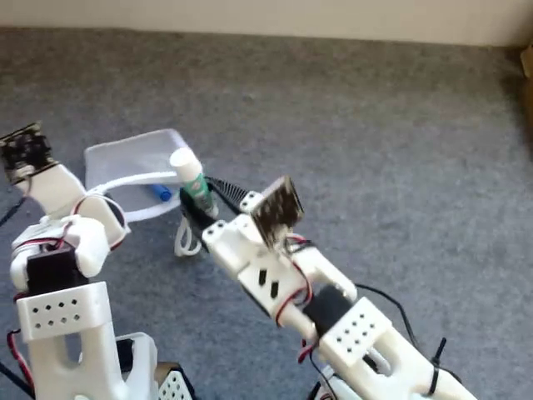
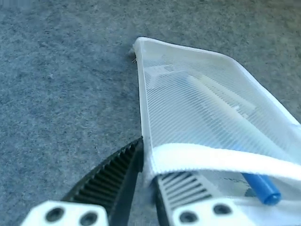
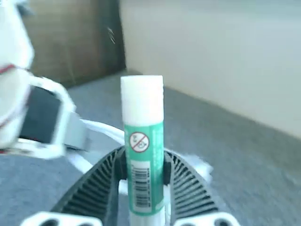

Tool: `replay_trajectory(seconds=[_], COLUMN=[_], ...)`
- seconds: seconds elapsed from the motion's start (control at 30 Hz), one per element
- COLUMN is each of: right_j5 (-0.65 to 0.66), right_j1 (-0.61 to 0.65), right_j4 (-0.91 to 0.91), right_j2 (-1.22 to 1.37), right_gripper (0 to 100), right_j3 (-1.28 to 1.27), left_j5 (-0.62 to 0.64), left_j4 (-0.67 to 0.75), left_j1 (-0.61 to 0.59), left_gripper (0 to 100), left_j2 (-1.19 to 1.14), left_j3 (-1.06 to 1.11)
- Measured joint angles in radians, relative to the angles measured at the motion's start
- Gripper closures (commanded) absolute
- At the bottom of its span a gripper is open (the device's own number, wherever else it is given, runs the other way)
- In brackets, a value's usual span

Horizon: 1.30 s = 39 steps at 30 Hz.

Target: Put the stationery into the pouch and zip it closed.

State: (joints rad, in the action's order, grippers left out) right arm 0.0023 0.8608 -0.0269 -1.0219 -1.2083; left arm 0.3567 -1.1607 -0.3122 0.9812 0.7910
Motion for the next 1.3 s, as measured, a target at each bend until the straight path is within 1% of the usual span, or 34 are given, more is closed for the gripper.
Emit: replay_trajectory(seconds=[0.1,0.23,0.4,0.57,0.73,0.9,1.13,1.23,1.3], right_j5=[0.0,0.0,0.0,0.0,0.0,0.0,0.0,0.0,0.0], right_j1=[0.057,0.104,0.149,0.147,0.12,0.106,0.043,0.025,0.018], right_j4=[-0.086,-0.169,-0.206,-0.207,-0.207,-0.207,-0.207,-0.21,-0.264], right_j2=[-0.051,-0.084,-0.087,-0.087,-0.087,-0.087,-0.086,-0.021,0.06], right_gripper=[99.5,99.5,99.5,99.5,99.5,99.5,99.5,99.5,99.5], right_j3=[-0.061,-0.091,-0.091,-0.091,-0.091,-0.091,-0.091,-0.091,-0.089], left_j5=[0.0,-0.023,-0.043,-0.043,-0.075,-0.086,-0.086,-0.086,-0.086], left_j4=[0.0,0.0,0.0,-0.008,-0.091,-0.117,-0.138,-0.155,-0.158], left_j1=[0.032,0.04,0.094,0.132,0.149,0.206,0.221,0.221,0.221], left_gripper=[99,99,99,99,99,99,99,99,99], left_j2=[0.0,0.0,0.0,0.0,0.0,0.0,0.0,0.0,-0.002], left_j3=[0.0,0.0,0.0,-0.015,-0.097,-0.135,-0.163,-0.181,-0.183])
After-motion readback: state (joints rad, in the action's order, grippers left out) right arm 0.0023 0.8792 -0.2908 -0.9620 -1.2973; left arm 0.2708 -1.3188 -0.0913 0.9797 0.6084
